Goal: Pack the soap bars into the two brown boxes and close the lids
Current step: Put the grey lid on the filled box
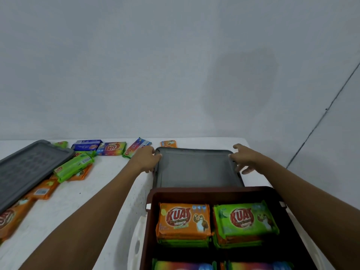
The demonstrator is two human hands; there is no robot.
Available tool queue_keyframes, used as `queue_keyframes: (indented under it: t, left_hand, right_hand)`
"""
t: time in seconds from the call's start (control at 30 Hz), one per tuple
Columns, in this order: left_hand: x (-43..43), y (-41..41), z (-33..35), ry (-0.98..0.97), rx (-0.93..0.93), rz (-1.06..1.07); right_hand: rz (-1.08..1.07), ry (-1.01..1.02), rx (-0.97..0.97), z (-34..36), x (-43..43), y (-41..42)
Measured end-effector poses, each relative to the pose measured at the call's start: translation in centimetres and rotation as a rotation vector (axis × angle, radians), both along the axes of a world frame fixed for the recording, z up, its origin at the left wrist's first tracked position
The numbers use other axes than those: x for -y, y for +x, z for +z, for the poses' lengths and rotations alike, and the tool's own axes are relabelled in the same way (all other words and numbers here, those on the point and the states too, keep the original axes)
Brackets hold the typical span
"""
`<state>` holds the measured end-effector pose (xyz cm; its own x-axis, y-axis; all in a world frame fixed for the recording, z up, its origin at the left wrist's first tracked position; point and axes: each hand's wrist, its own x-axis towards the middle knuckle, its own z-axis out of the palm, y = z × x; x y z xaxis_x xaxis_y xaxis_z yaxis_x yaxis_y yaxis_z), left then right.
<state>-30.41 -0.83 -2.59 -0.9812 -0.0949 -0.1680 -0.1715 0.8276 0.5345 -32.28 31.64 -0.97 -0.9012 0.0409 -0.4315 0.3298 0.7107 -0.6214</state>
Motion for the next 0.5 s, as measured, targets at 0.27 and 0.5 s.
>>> queue_keyframes:
  t: [0.27,0.5]
  left_hand:
    - [-1.1,4.4,5.2,0.73,-0.376,0.245]
    - [-2.6,12.9,8.9,1.2,-0.511,0.329]
  right_hand:
    - [-0.281,-0.503,-0.453,5.0,-0.7,4.2]
    - [-0.363,-0.825,-0.58,8.8,-2.2,13.4]
